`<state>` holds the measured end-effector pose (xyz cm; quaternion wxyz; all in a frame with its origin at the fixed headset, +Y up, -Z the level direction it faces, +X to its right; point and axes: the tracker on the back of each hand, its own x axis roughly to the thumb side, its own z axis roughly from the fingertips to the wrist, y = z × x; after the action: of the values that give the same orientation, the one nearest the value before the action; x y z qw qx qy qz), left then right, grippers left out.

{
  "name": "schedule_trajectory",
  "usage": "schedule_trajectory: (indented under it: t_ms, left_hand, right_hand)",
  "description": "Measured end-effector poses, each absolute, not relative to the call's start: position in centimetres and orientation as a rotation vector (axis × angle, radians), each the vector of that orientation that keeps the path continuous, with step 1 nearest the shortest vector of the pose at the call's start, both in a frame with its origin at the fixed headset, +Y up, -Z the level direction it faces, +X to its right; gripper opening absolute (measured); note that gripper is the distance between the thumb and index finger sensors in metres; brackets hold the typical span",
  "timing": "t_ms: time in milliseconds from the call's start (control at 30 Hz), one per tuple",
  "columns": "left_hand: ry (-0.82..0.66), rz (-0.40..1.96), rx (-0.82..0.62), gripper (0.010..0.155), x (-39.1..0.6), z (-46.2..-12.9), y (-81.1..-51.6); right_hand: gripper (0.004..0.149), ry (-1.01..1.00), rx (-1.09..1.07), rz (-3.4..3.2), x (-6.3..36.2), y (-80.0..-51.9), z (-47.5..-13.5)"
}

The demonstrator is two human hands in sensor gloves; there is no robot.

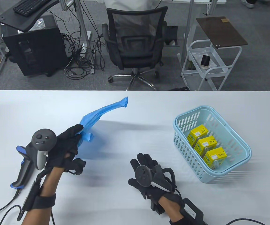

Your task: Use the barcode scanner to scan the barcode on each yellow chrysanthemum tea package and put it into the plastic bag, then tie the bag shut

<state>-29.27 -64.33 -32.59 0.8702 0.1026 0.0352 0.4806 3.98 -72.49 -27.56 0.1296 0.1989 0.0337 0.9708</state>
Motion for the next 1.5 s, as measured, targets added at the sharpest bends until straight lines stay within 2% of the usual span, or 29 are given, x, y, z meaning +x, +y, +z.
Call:
schedule_trajectory:
  t_ms: [133,200,333,467,633,700,833,933,1067,1167,1267,1367,1467,1500]
  left_hand:
    - [-0.054,1.126,0.229,0.04,-27.9,-30.6,-63.4]
    - [-0.112,1.136,0.229,0.04,-27.3,-30.3,-63.4]
    - [-0.183,1.233,0.181,0.04,-26.0,-30.3,-64.0]
    - [-0.257,1.147,0.202,0.04,-25.3,-29.8,-63.3]
    - [-0.417,1.123,0.155,0.039,-24.0,-29.2,-62.1]
    - [-0.475,1.064,0.121,0.039,-23.4,-29.2,-61.5]
    - [-0.645,0.968,-0.109,0.039,-22.0,-29.5,-61.0]
    - [-0.692,0.951,-0.161,0.039,-21.5,-29.3,-60.7]
    - [-0.716,0.901,-0.169,0.038,-21.3,-29.3,-59.9]
    - [-0.729,0.88,-0.17,0.038,-21.4,-29.2,-59.4]
    - [-0.687,0.828,-0.136,0.037,-22.2,-29.4,-59.2]
    - [-0.609,0.773,-0.089,0.037,-23.6,-29.7,-59.4]
    - [-0.503,0.732,-0.066,0.041,-24.5,-30.0,-60.0]
    - [-0.427,0.648,-0.047,0.057,-24.7,-29.9,-60.2]
  right_hand:
    - [0.075,-0.154,0.676,2.702,3.8,-69.8,-26.6]
    - [0.075,-0.218,0.695,2.675,3.9,-68.8,-26.2]
    - [0.074,-0.221,0.688,2.639,4.3,-67.6,-26.2]
    - [0.074,-0.254,0.691,2.569,4.8,-65.5,-26.8]
    - [0.073,-0.371,0.706,2.446,5.4,-62.1,-26.6]
    - [0.072,-0.388,0.77,2.443,5.0,-61.1,-26.5]
    - [0.075,-0.387,0.956,2.379,3.2,-59.1,-26.3]
    - [0.08,-0.356,1.018,2.357,2.1,-58.7,-26.5]
    - [0.089,-0.262,1.049,2.35,0.9,-58.9,-27.9]
    - [0.087,-0.279,1.01,2.463,0.7,-58.7,-28.9]
    - [0.066,-0.423,0.902,2.667,1.3,-58.5,-29.5]
    - [0.04,-0.394,0.788,2.764,2.3,-58.7,-30.1]
    - [0.038,-0.413,0.757,2.736,2.5,-58.9,-29.8]
    - [0.039,-0.486,0.705,2.797,2.4,-58.7,-29.6]
